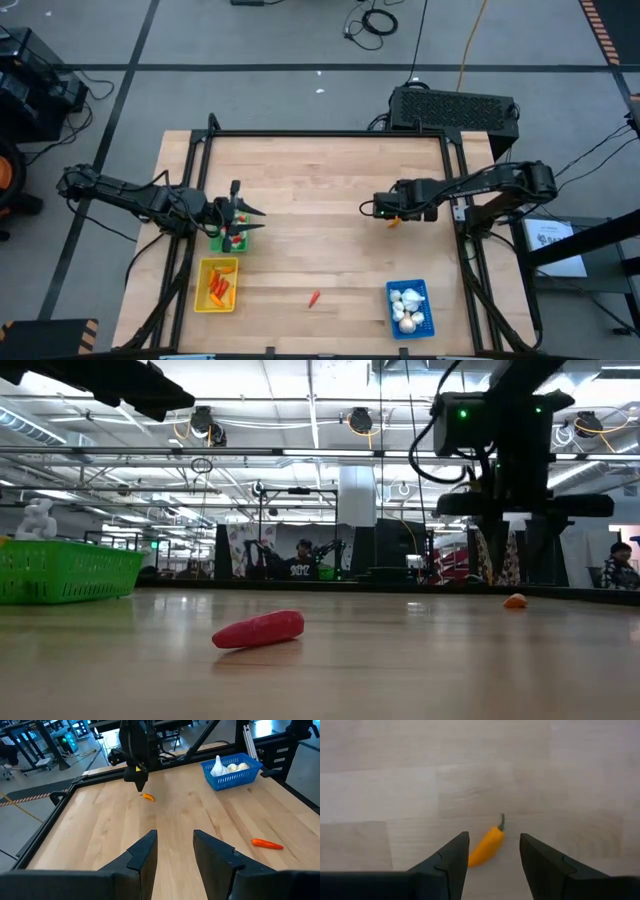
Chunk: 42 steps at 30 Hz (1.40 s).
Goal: Sort produce into baskets
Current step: Put the yellow chili pepper into the yellow bin
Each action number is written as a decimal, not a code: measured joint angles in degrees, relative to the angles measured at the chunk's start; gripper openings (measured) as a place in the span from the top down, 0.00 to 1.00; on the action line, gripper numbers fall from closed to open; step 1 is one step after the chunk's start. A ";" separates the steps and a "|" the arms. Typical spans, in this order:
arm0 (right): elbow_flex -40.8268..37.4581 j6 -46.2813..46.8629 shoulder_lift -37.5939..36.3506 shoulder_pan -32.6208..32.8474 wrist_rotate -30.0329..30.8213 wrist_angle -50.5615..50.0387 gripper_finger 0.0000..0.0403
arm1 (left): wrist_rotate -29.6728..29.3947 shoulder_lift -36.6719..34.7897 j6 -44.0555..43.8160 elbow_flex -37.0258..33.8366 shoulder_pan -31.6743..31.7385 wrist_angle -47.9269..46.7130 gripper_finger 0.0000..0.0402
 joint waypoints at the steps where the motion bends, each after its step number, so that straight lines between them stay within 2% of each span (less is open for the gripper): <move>1: -0.51 0.91 0.00 0.00 -0.54 0.50 0.59 | 0.00 0.00 0.00 0.00 0.00 0.00 0.67; 8: -2.41 2.89 0.00 1.10 -2.20 5.84 0.59 | 0.00 0.00 -0.02 0.00 0.00 -0.09 0.67; 17: -2.43 4.83 0.04 1.67 1.87 5.73 0.59 | 0.00 0.00 -0.07 0.00 0.00 -0.09 0.67; 29: -2.45 6.91 1.71 2.03 3.70 6.96 0.59 | 0.00 0.00 -0.06 0.00 0.00 -0.02 0.67; 34: -2.47 5.02 5.48 2.03 2.91 9.62 0.59 | 0.00 0.00 -0.07 0.00 -0.02 0.04 0.67; 38: -2.47 2.81 6.32 1.88 0.60 8.27 0.59 | 0.00 0.00 -0.09 0.00 0.00 0.04 0.67; 42: -2.47 0.70 6.27 1.86 1.03 7.98 0.59 | 0.00 0.00 -0.03 0.00 0.00 0.06 0.67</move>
